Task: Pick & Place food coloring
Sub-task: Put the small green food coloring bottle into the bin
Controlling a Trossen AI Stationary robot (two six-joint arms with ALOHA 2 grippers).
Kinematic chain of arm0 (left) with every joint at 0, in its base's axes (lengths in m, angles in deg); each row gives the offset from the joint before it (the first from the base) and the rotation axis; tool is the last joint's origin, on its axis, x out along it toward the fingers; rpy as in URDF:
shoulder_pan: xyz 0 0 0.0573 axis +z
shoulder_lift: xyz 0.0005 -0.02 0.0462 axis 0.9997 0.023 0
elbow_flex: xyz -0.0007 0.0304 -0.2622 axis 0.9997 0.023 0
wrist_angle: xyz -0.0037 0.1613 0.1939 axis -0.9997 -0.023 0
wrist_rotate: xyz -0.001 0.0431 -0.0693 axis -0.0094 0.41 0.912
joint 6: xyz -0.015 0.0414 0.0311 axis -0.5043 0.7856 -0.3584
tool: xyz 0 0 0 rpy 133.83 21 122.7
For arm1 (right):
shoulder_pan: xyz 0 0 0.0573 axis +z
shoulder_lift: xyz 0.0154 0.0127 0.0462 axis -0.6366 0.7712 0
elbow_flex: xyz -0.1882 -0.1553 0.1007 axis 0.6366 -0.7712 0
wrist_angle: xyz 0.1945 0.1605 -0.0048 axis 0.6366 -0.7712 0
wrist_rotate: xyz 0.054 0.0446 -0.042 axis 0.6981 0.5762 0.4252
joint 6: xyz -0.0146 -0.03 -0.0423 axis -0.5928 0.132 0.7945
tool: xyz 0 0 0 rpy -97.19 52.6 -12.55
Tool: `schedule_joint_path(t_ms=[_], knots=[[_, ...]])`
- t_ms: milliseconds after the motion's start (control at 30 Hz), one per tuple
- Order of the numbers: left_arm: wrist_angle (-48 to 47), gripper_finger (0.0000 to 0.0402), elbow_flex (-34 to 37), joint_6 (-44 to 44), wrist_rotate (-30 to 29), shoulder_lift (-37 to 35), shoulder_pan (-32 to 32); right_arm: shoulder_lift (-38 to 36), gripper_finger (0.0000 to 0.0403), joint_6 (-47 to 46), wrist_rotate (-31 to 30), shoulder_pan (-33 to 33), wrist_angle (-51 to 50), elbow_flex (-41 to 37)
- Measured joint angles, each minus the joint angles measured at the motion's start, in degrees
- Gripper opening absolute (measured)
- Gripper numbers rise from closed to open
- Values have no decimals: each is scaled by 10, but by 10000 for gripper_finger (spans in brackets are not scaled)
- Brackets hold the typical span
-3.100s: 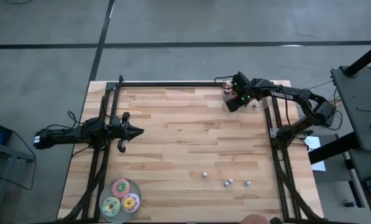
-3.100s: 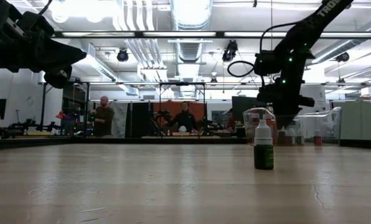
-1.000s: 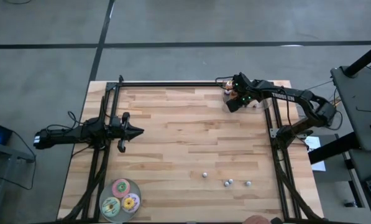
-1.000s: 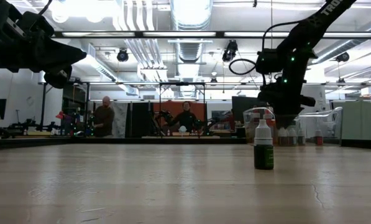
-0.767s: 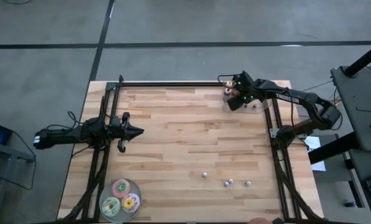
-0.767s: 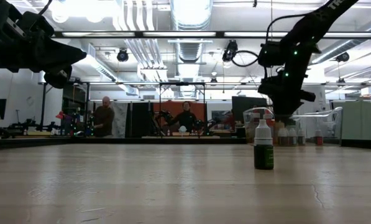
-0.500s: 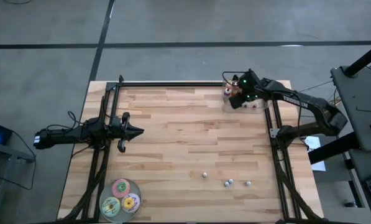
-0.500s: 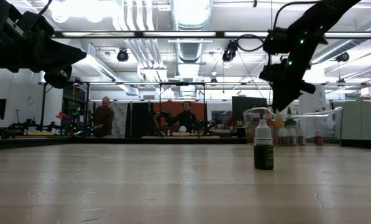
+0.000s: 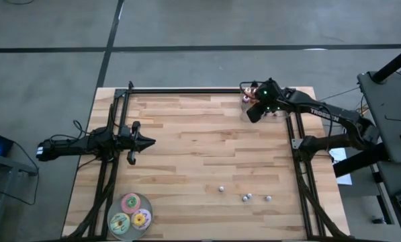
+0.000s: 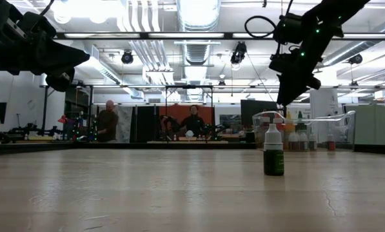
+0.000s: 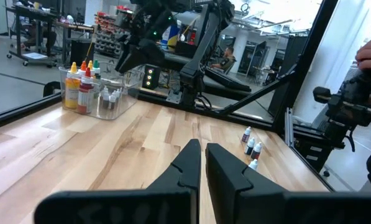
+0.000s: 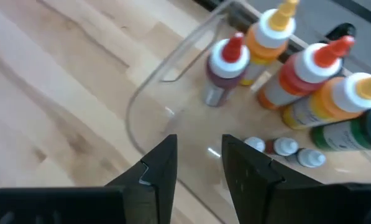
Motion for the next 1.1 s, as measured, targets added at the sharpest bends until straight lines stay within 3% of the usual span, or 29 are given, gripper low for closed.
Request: schedule_joint_path(t_ms=[600,1100], knots=[[0,0,0,0,0,0,0,0,100,28,-1,149,0,-31],[0,0,0,0,0,0,0,0,98,15,0,360,80,-30]])
